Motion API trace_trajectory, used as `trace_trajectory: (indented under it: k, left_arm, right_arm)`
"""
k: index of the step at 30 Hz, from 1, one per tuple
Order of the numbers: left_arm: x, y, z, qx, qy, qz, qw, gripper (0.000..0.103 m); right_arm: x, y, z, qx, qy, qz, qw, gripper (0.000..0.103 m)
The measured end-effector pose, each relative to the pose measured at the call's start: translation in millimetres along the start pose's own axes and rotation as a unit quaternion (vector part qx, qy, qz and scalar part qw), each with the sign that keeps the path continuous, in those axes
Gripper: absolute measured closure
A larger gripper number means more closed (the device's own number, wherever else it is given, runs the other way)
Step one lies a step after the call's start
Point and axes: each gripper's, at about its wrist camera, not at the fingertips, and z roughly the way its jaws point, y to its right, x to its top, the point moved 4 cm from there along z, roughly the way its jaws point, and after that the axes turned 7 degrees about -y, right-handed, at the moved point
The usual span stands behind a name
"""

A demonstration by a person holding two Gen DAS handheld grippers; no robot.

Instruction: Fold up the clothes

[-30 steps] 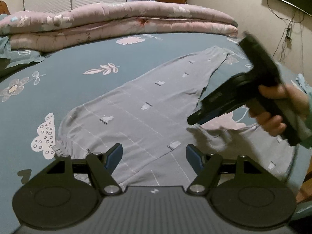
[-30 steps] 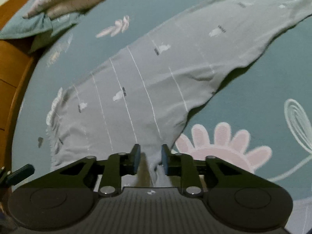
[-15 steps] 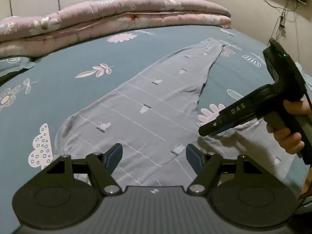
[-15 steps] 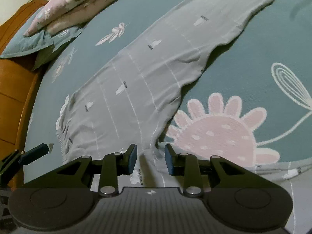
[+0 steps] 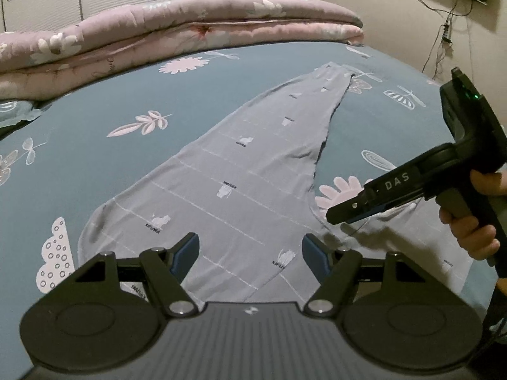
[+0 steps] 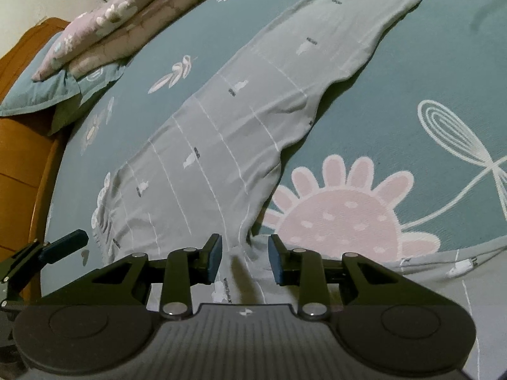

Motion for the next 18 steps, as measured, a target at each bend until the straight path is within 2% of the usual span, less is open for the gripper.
trace_trajectory:
  k: [8, 11, 18]
  left_arm:
    - [18, 12, 9, 0.008, -0.014, 0.030, 0.9994, 0.031]
    - [25, 22, 7, 0.009, -0.008, 0.050, 0.9986, 0.031]
    - [43, 33, 14, 0.012, -0.005, 0.065, 0.9978, 0.031]
  right_arm:
    - [-2, 12, -24, 0.003, 0.041, 0.011, 0.999, 0.063]
    - [-5, 17, -36, 0.008, 0.058, 0.014, 0.998, 0.063]
    - [-7, 29, -55, 0.007, 0.091, 0.033, 0.995, 0.063]
